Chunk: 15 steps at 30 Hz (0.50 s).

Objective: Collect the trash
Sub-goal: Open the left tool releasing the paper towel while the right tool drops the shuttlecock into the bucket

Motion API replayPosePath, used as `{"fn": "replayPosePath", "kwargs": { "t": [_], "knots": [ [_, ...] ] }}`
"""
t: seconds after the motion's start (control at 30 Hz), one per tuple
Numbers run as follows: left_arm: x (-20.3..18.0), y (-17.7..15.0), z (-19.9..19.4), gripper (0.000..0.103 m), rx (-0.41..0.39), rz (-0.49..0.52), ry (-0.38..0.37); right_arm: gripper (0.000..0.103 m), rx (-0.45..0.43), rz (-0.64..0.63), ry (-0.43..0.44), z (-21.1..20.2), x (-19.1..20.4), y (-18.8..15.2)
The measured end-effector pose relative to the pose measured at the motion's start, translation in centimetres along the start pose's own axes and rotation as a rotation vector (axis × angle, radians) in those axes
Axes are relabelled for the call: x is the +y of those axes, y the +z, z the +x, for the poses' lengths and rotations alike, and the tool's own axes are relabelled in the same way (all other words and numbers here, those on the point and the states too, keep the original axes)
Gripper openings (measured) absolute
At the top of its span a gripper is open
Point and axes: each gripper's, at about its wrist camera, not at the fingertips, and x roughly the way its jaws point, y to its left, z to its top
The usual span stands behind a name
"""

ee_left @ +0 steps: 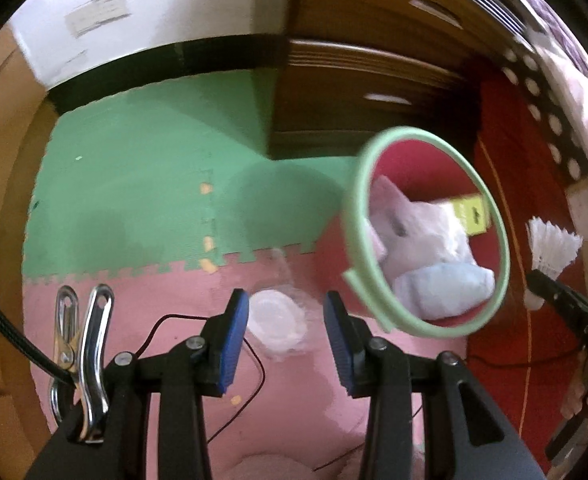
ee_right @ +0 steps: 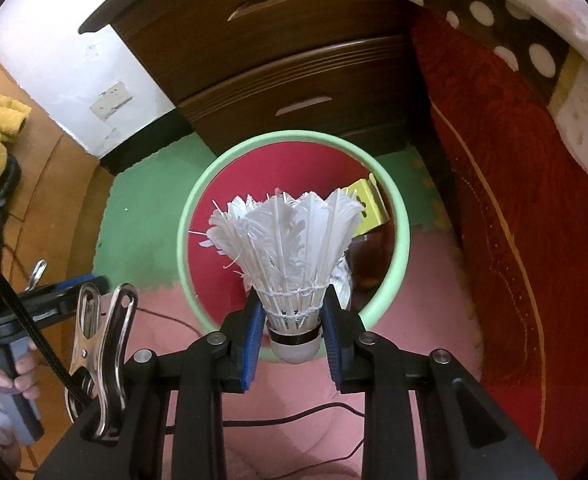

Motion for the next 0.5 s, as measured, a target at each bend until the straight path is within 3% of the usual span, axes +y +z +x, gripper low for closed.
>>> {"fn": "replayPosePath", "kwargs": {
  "t": [0.27, 0.5],
  "knots": [
    [6.4, 0.1, -1.3, 0.041, -0.029, -0.141, 0.075, 0.028, 0.011, 0.022, -0.034, 1.9, -0.4, 1.0],
    [9.7, -0.3, -1.6, 0.041, -0.033, -0.197, 0.112, 0.028, 0.02, 0.012, -0.061, 2.9, 0.2, 1.0]
  ]
}}
